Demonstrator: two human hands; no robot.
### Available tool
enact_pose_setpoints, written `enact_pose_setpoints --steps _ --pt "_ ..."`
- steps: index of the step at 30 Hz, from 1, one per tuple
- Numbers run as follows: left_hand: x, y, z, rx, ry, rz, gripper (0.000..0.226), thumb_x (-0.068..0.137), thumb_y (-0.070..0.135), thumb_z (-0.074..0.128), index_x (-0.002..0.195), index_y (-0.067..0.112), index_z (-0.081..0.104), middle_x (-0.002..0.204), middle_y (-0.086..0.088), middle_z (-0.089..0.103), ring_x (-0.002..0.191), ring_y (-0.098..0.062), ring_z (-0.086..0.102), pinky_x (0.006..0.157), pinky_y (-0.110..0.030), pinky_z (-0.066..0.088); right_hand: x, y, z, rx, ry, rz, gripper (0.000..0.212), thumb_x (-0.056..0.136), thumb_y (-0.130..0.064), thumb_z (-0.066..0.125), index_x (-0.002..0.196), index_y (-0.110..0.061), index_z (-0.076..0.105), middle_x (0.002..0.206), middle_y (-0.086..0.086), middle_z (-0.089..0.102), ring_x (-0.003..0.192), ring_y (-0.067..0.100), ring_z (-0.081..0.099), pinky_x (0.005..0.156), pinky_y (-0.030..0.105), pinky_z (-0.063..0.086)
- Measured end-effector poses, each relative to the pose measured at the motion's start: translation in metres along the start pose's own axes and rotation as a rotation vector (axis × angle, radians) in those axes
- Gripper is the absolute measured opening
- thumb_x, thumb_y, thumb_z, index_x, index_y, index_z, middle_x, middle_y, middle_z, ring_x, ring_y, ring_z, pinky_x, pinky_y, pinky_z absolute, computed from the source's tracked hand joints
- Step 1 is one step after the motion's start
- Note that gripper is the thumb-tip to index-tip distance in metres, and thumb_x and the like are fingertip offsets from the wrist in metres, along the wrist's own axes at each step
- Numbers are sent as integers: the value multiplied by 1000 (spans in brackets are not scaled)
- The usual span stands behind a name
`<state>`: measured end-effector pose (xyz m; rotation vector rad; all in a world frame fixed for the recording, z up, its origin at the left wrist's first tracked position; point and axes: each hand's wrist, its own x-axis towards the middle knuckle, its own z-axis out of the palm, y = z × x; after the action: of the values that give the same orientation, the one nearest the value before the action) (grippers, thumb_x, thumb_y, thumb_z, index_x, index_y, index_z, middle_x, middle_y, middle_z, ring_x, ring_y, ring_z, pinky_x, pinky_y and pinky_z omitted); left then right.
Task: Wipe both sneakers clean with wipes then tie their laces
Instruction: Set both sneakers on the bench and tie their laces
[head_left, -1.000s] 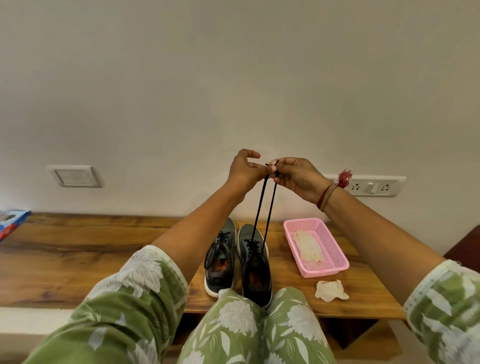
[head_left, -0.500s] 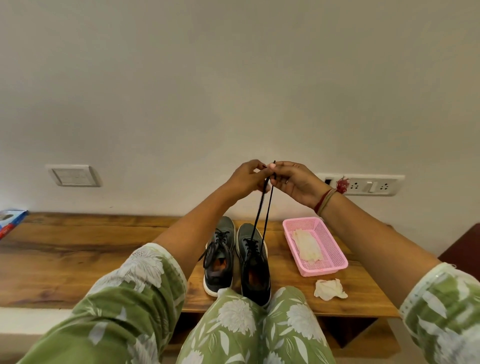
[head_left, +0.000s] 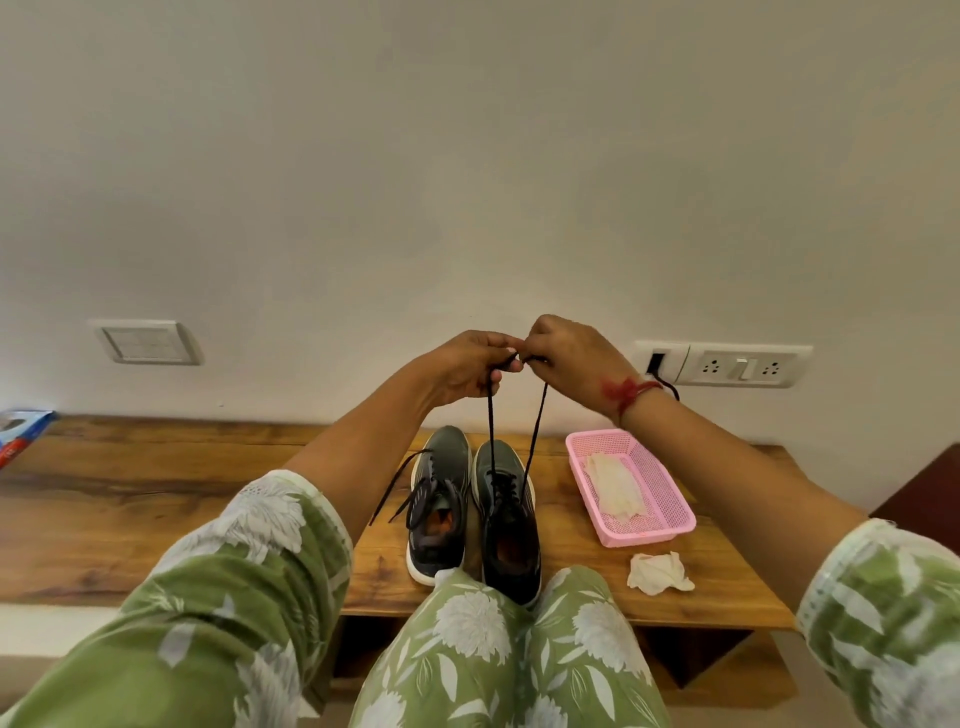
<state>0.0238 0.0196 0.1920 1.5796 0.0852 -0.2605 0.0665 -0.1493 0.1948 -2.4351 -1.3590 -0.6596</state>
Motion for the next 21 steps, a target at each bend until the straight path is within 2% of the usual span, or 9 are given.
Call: enact_pose_setpoints --steps 2,3,7,11,13,15,17,21 --pt "1 2 1 -4 -9 -12 30 102 6 40 98 17 67 78 0 64 50 -4 47 60 -22 45 -3 -5 8 -54 104 -38 12 76 5 66 85 -2 70 75 16 59 56 32 56 46 31 44" --pt "1 2 0 -18 -18 -5 30 102 5 40 98 16 68 79 -1 65 52 -5 50 63 -22 47 -4 -5 10 -40 157 -22 9 76 3 66 83 -2 70 74 15 60 55 32 56 46 31 44" --pt "2 3 -3 22 -54 75 22 99 3 47 103 12 67 84 -2 69 72 -9 66 82 -25 53 -5 1 11 37 260 43 10 79 -5 63 80 -3 73 77 13 62 59 29 60 54 31 48" --pt "3 5 0 226 15 204 18 95 -2 51 105 3 65 90 -8 69 82 -13 69 88 -26 55 -6 1 14 193 280 149 9 80 -4 68 83 -8 75 81 8 65 67 21 61 60 30 50" --pt "5 7 3 302 99 265 16 91 -3 58 104 -3 67 91 -14 69 81 -17 68 87 -28 56 -5 2 16 392 297 309 9 79 -7 72 86 -11 76 82 1 67 73 16 63 66 25 52" --pt "8 7 5 392 200 323 15 88 3 64 102 -2 69 92 -17 71 80 -20 70 84 -28 57 -5 2 17 689 300 510 11 78 -8 75 86 -15 75 81 -4 69 79 12 66 73 20 53" --pt "9 7 5 521 295 384 14 89 10 66 99 2 72 91 -13 73 77 -15 71 78 -21 56 -8 1 18 983 331 646 12 78 -4 74 85 -13 73 82 -1 70 79 8 67 75 22 54" --pt "9 1 1 658 399 432 14 92 16 63 99 6 71 85 -4 71 73 -10 68 68 -10 48 -14 2 22 1334 395 849 7 85 -4 66 88 -11 67 89 3 69 84 11 65 73 22 54"
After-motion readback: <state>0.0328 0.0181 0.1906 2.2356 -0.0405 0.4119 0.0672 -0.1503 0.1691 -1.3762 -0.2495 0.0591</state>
